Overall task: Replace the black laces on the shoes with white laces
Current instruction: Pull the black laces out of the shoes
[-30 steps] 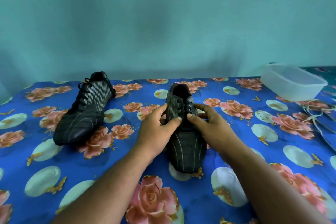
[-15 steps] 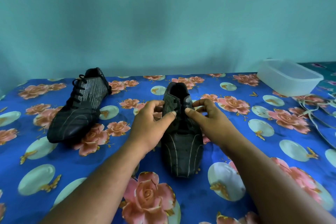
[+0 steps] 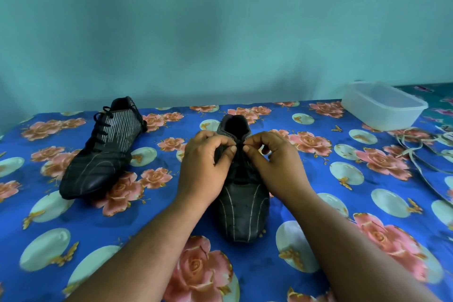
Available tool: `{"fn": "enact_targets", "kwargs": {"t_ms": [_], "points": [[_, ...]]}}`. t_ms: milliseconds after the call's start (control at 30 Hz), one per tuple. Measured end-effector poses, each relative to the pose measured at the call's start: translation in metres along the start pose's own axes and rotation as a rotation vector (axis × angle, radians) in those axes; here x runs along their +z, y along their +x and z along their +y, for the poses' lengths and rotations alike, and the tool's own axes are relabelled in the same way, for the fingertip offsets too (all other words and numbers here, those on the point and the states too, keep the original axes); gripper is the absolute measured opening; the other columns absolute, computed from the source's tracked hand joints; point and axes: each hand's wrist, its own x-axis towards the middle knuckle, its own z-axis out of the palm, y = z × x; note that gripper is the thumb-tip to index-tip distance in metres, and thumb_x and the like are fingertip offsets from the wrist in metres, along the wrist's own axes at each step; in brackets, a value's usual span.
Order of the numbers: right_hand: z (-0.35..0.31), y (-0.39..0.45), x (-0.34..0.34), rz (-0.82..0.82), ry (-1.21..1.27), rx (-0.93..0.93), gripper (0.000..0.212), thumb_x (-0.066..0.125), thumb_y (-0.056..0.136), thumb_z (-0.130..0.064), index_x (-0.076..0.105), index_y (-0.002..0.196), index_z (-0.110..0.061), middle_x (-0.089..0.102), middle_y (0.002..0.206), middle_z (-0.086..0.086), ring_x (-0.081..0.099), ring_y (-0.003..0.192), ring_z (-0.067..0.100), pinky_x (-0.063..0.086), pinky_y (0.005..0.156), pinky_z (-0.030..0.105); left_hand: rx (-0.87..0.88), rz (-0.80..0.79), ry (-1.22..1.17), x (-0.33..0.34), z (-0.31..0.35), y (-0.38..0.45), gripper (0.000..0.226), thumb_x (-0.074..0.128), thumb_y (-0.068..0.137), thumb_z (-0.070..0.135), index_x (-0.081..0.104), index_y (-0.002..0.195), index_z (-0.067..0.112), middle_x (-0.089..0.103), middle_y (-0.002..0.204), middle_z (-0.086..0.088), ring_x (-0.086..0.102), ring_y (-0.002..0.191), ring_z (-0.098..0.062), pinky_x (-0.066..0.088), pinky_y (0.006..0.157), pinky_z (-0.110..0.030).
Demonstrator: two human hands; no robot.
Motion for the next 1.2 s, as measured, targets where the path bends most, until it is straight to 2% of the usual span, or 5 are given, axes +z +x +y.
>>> {"fn": "enact_targets", "kwargs": {"t_ms": [200,367,600,833,1200], "points": [[-0.008,0.002,-0.007,-0.175,0.480,0.336,0.019,0.048,0.104,-0.011,0.062,0.092,-0.012,0.060,0.083,0.001,0.055,0.075,0.011,0.047,0.066,0.021,-0.074,-0.126,-0.093,-0.002,-0.002,0.000,0.026,0.049,0.092,0.039,0.065,0.094,0.019,0.053,0.100,0.008,0.053,0.105,-0.020,0.045,0.097,-0.044],[-0.005,0.002,-0.009,-0.180,0.443,0.301,0.031,0.049,0.106,-0.020,0.053,0.085,0.003,0.053,0.081,0.004,0.051,0.077,0.011,0.044,0.071,0.027,-0.031,-0.164,-0.061,-0.004,-0.006,-0.003,0.034,0.059,0.083,0.062,0.062,0.089,0.028,0.050,0.104,0.018,0.052,0.108,-0.015,0.052,0.092,-0.043],[-0.008,0.003,-0.015,-0.167,0.556,0.215,0.075,0.058,0.095,-0.057,0.043,0.079,0.015,0.040,0.075,0.008,0.036,0.070,0.019,0.036,0.063,0.023,-0.153,-0.163,-0.350,-0.008,0.003,-0.003,0.016,0.066,0.086,0.038,0.064,0.087,0.022,0.058,0.099,0.008,0.057,0.088,-0.007,0.048,0.085,-0.028],[0.003,0.014,-0.031,0.075,0.982,0.425,0.057,0.086,0.056,-0.070,0.066,0.075,-0.020,0.059,0.085,0.003,0.059,0.085,0.016,0.047,0.078,0.035,-0.514,-0.046,-0.915,-0.021,0.006,0.005,0.017,0.054,0.092,0.022,0.063,0.097,0.009,0.045,0.075,-0.004,0.039,0.066,-0.014,0.028,0.064,-0.033],[0.013,0.025,-0.059,0.263,1.220,0.488,0.039,0.061,0.094,-0.049,0.056,0.062,-0.026,0.055,0.074,-0.005,0.055,0.074,0.013,0.045,0.076,0.032,-0.634,0.250,-1.040,-0.049,-0.012,0.020,0.038,0.054,0.102,0.047,0.043,0.072,0.025,0.047,0.061,0.005,0.050,0.060,-0.016,0.047,0.058,-0.029]]}}
